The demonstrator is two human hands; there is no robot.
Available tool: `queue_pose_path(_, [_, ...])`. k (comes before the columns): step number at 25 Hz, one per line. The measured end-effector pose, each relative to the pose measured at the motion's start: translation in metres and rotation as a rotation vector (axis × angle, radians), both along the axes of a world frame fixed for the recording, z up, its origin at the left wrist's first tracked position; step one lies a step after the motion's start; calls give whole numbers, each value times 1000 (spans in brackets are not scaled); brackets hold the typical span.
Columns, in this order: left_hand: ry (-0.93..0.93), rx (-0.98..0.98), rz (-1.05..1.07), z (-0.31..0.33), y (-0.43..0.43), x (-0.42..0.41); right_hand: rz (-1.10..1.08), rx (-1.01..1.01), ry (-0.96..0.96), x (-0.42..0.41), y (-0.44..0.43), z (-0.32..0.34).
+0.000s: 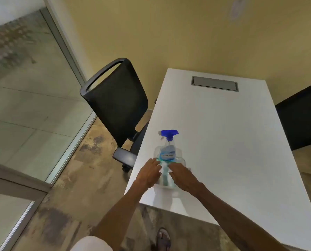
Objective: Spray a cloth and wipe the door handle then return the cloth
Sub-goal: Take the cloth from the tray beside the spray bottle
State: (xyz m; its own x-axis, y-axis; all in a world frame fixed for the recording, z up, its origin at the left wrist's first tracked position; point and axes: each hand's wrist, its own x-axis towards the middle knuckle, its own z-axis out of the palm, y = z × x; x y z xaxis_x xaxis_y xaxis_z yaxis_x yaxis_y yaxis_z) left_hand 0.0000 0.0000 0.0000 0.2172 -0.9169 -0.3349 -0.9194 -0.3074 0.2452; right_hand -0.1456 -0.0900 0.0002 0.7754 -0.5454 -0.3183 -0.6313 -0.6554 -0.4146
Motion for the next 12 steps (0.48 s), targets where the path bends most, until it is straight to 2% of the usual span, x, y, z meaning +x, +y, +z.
queue_pose_path(3, [75,146,63,-13,-13,-3,0,55,130,13,-7,-14])
queue_pose_path(6, [114,272,26,-29,-21,-9,25,32,303,25,-11,-27])
queue_pose_path(12, [166,343,-9,-63,-33,-21,214,-84,425,26,-21,-60])
